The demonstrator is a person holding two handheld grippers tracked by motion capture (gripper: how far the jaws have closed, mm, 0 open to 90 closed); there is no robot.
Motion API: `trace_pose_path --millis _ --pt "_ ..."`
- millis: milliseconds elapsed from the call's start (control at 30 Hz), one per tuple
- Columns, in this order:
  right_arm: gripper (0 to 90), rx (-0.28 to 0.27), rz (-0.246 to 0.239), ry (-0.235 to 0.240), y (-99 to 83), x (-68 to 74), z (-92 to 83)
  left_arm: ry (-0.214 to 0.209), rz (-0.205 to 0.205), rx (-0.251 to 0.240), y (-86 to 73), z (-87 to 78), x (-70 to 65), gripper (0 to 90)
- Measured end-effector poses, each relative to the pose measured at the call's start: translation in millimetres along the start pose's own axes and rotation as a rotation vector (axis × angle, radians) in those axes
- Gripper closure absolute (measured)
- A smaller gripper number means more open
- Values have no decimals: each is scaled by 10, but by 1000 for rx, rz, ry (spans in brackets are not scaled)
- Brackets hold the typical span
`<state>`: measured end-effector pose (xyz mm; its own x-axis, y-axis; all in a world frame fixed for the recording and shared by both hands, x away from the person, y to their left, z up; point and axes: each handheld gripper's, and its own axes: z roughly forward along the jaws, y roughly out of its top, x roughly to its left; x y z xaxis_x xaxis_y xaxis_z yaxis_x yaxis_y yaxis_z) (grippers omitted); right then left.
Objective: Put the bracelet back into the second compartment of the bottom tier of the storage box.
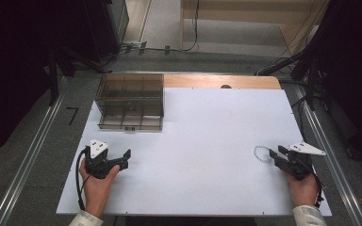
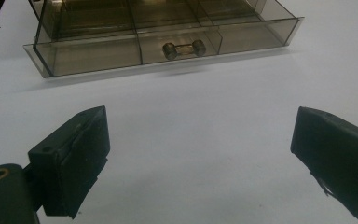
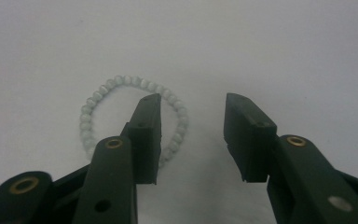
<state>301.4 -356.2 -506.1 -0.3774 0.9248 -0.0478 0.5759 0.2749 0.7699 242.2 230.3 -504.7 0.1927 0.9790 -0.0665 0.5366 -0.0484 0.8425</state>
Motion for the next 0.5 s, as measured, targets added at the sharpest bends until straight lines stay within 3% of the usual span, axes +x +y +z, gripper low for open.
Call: trace_pose_path --millis 200,500 --pt "641 31 -30 2 7 32 27 -3 -5 -6 2 -2 1 49" --pt "722 52 -28 10 8 27 42 1 -4 -6 2 -1 0 49"
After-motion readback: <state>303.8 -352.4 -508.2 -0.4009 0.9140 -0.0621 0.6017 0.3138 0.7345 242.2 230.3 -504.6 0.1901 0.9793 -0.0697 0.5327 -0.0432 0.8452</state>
